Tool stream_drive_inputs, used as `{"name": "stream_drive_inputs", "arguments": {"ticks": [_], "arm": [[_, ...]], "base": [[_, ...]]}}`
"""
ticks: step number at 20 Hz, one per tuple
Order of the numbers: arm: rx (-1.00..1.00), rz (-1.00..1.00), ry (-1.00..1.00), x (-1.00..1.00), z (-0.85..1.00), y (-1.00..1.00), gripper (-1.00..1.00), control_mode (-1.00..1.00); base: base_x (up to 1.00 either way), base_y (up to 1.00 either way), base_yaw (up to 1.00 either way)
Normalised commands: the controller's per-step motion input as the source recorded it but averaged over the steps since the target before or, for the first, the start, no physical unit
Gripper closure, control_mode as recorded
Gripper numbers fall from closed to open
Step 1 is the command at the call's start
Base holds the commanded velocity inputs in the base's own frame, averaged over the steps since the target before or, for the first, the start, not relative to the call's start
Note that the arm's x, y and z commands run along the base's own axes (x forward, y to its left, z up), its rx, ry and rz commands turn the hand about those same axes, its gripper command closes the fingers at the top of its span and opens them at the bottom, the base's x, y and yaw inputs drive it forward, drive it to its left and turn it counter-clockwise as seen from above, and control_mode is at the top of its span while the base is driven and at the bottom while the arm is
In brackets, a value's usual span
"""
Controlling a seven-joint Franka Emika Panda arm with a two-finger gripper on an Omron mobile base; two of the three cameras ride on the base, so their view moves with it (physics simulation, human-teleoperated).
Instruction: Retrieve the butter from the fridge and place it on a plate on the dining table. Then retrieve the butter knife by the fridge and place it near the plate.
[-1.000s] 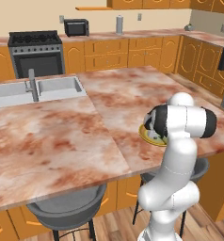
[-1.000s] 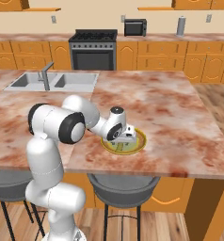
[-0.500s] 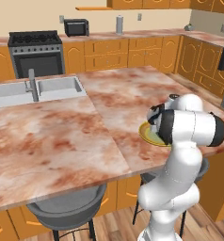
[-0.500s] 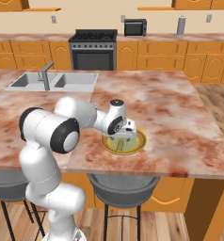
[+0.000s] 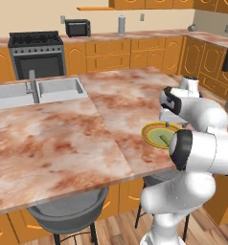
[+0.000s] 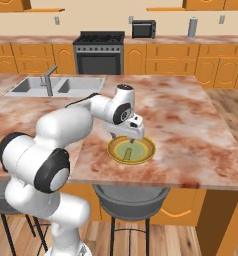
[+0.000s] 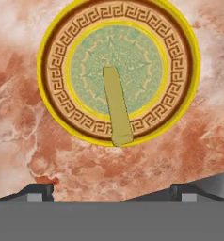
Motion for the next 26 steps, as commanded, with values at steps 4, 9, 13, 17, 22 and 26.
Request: {"name": "stream_drive_inputs", "arguments": {"ticks": [4,9,13,17,22,26], "arm": [[0.00,-0.01,0.07,-0.88,0.74,0.33,-1.00,-1.00],[0.01,0.04,0.00,-0.84,0.32,0.48,-1.00,-1.00],[0.00,0.13,0.00,-0.90,0.08,0.39,-1.00,-1.00],[-0.05,0.04,0.00,-0.96,0.00,0.35,-1.00,-1.00],[-0.05,0.00,-0.09,-0.67,0.00,0.06,-1.00,-1.00],[-0.01,0.00,-0.06,-0.48,0.01,0.10,-1.00,-1.00]], "base": [[0.00,0.00,0.00],[0.00,0.00,0.00],[0.00,0.00,0.00],[0.00,0.00,0.00],[0.00,0.00,0.00],[0.00,0.00,0.00]]}}
